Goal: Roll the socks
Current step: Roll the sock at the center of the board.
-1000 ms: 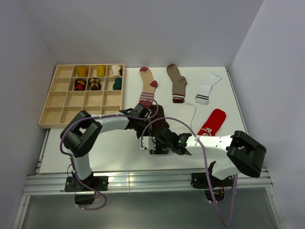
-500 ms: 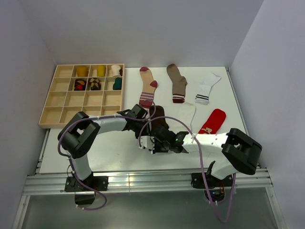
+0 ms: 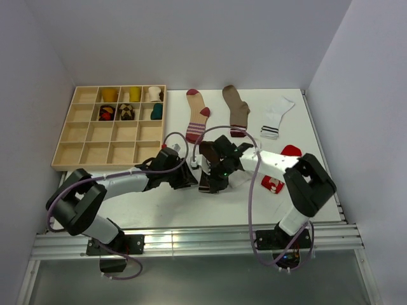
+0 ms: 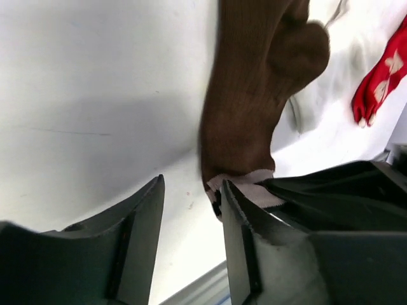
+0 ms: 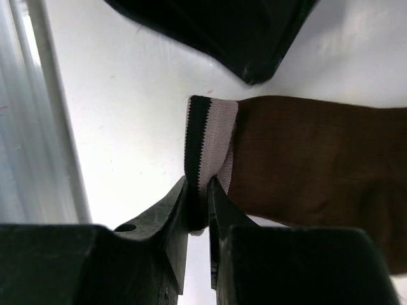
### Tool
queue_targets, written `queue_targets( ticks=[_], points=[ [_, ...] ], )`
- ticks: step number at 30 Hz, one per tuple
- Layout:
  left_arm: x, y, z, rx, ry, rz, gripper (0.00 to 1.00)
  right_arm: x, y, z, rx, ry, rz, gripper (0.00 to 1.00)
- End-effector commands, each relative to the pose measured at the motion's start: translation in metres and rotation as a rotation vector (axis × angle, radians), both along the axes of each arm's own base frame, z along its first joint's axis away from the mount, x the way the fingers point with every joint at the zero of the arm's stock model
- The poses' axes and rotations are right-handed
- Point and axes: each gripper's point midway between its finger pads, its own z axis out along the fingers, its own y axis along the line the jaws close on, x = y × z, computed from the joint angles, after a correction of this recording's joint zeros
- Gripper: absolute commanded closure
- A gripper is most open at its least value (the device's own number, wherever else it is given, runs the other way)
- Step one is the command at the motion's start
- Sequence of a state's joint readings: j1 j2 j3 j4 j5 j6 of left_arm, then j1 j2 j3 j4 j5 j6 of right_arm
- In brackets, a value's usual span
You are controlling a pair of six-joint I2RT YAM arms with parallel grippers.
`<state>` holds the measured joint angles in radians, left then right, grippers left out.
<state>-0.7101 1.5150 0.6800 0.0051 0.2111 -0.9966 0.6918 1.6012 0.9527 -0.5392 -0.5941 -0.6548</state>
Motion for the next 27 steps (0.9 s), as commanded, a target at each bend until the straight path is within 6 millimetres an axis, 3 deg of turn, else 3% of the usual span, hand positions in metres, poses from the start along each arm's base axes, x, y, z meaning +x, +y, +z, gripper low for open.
queue_targets(
  ticks=[1, 7, 11, 14, 22, 27],
  points=[
    [0.029, 0.008, 0.024, -0.012, -0.19, 0.089, 0.52, -0.016, 0.0, 0.013, 0.037, 0.223, 0.026, 0.91],
    [0.046, 0.019, 0.044, 0.067, -0.472, 0.065, 0.42, -0.004, -0.009, 0.008, 0.019, 0.426, -0.067, 0.9],
    [0.041, 0.004, 0.054, 0.08, -0.658, -0.089, 0.39, 0.006, -0.011, 0.006, 0.016, 0.541, -0.141, 0.9],
    [0.035, -0.013, 0.047, 0.092, -0.726, -0.193, 0.39, 0.016, -0.019, -0.008, -0.028, 0.587, -0.215, 0.9],
    [0.022, -0.053, 0.043, 0.011, -0.788, -0.374, 0.35, 0.027, -0.026, -0.025, -0.092, 0.674, -0.324, 0.9],
    [0.019, -0.065, 0.037, 0.01, -0.789, -0.43, 0.33, 0.035, -0.029, -0.033, -0.125, 0.646, -0.368, 0.89]
  ],
)
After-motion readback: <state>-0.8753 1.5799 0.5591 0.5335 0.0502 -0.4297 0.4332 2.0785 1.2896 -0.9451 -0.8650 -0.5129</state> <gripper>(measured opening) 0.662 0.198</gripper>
